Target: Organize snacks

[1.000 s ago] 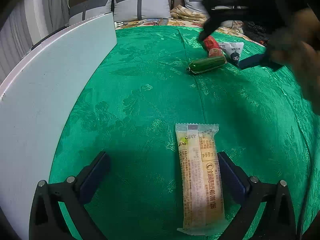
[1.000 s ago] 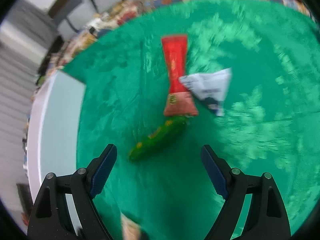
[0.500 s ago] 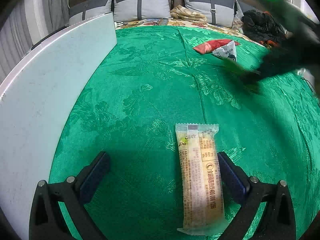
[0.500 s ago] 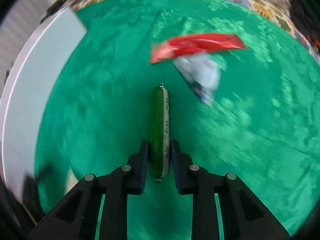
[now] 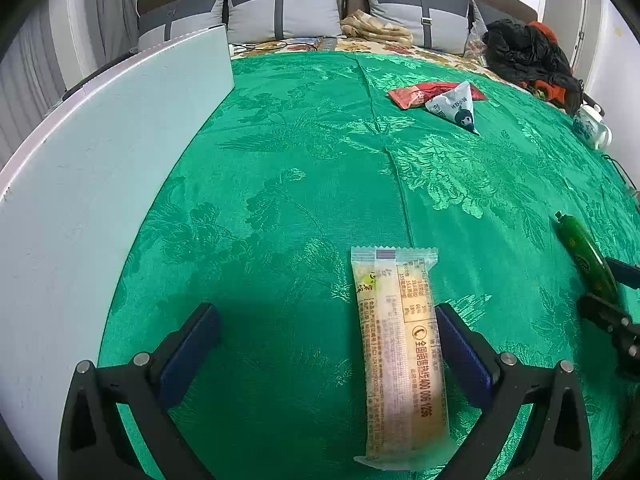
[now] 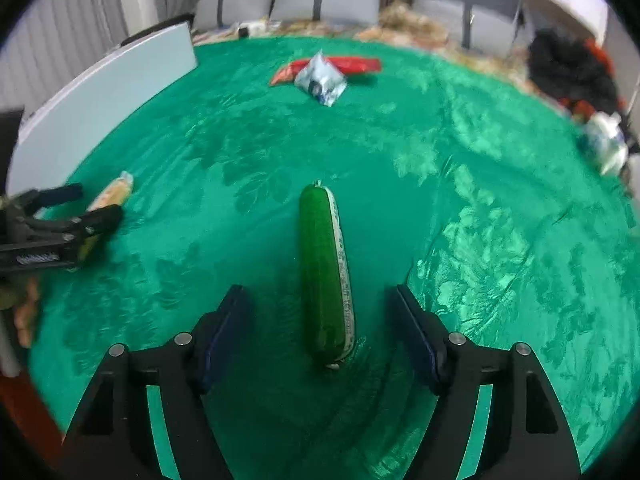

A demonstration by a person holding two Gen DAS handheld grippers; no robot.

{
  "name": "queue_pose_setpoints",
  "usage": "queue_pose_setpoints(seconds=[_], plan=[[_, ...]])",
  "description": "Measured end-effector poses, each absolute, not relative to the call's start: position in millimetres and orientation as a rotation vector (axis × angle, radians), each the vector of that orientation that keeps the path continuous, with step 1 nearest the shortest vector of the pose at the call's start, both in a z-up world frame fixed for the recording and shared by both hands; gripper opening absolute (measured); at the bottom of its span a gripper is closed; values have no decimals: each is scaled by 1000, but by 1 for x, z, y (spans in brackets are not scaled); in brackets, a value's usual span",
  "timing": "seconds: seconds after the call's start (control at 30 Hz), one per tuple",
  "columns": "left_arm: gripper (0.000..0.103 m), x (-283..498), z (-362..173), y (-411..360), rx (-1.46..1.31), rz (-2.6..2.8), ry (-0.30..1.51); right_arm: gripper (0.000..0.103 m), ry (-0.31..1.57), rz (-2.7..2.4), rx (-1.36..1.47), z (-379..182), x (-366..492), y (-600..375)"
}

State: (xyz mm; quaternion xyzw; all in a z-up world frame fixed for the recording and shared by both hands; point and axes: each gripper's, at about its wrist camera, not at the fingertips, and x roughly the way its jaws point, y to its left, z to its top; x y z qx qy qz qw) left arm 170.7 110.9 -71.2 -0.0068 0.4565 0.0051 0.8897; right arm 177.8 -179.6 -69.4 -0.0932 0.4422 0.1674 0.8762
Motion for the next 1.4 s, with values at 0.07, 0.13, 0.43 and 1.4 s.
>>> queue_pose_setpoints(seconds=[0.07, 0.13, 0.43, 1.4], plan=[[103, 171, -71, 111, -15, 10, 948, 80, 902, 341, -175, -70, 177, -182], [103, 171, -71, 111, -15, 10, 948, 81, 902, 342, -172, -70, 177, -178], [103, 171, -71, 111, -15, 10, 948, 82, 901, 341, -169, -71, 176, -181], [103, 171, -71, 110, -14, 10, 949, 83, 900, 341, -169, -73, 174, -181]])
